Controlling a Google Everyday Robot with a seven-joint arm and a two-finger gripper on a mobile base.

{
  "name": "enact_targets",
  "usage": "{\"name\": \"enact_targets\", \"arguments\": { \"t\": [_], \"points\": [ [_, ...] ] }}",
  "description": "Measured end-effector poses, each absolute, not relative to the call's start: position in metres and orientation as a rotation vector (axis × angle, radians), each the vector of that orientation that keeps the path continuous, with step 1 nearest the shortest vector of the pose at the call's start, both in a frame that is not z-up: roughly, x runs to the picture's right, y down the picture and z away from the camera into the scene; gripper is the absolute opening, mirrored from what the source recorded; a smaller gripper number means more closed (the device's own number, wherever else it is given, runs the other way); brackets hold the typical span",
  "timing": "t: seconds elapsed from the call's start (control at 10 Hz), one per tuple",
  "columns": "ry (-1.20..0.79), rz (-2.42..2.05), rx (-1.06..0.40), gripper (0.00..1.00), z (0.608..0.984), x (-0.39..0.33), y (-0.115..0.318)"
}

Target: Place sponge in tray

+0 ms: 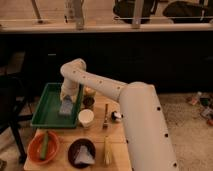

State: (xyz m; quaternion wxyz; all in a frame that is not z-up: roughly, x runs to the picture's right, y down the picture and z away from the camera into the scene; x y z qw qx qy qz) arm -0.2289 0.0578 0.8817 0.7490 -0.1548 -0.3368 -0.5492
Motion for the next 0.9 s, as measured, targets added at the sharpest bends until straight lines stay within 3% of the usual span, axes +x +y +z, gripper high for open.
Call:
{"name": "enact_targets", "arguments": {
  "t": [0.5,0.9],
  "points": [
    [-0.724,-1.167,-0.357,0.06,0.8915,-0.2327,0.0602],
    [-0.722,-1.166,-0.358,0.42,0.8919,-0.2311,0.0599]
  ]
}}
